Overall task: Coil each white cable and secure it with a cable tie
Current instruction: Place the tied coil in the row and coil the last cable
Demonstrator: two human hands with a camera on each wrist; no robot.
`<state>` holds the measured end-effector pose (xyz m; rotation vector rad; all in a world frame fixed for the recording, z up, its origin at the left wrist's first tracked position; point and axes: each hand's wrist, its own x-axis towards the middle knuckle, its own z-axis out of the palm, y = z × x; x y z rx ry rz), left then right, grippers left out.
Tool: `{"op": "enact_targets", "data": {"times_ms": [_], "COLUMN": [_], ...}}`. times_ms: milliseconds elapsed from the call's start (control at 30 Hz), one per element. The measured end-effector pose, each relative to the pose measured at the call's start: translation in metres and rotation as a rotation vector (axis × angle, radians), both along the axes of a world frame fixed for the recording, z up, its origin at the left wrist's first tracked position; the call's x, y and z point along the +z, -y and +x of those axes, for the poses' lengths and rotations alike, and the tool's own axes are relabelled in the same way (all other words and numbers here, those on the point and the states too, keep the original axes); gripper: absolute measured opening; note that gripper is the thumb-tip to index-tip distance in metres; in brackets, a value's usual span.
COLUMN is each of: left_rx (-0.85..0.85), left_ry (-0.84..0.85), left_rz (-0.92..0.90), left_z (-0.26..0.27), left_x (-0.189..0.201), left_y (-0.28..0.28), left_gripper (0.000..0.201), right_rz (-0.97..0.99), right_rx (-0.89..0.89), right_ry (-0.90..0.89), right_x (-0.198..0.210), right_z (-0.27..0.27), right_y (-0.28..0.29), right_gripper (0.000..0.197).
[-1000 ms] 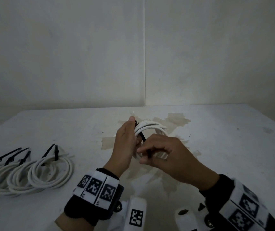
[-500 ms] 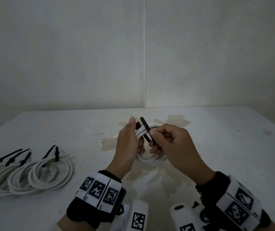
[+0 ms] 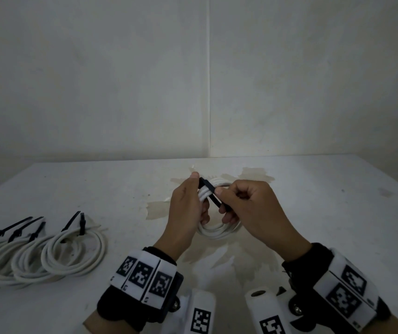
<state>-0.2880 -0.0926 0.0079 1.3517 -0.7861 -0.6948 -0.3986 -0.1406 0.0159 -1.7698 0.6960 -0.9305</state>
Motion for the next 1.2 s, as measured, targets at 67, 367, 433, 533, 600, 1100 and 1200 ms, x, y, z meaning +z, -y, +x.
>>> {"op": "enact_targets", "data": {"times_ms": [67, 367, 433, 533, 600, 1100, 1200], "left_rx": [0.008, 0.016, 0.022, 0.02, 0.014, 0.026, 0.03], "left_ry": [0.0, 0.059, 0.081, 0.106, 0.119, 0.118, 0.136], "left_rz": [-0.004, -0.065, -0.078, -0.086, -0.096, -0.111, -0.125], "left_z": [0.0, -0.001, 0.0, 0.0, 0.0, 0.002, 0.0], "left_x": [0.0, -0.004, -0.005, -0.007, -0.009, -0.011, -0.013], "left_y": [0.0, 0.001, 0.001, 0.001, 0.001, 0.0, -0.001], "left_gripper": [0.043, 0.039, 0.039, 0.038, 0.038, 0.037, 0.037], "right_rz": [0.01, 0.046, 0.039, 0.017, 0.008, 0.014, -0.003], "right_rx": [0.002, -0.047, -0.068, -0.105, -0.11, -0.08, -0.074], "right_ry": [-0.007, -0.003, 0.007, 0.03, 0.036, 0.08, 0.081], "right_x": [0.002, 0.006, 0.003, 0.0, 0.0, -0.009, -0.008], "right_z": [0.0, 0.002, 0.004, 0.005, 0.006, 0.008, 0.01], "right_y": [-0.001, -0.005, -0.005, -0.006, -0.006, -0.009, -0.009], "right_gripper": [0.027, 0.027, 0.026, 0.026, 0.025, 0.027, 0.024]}}
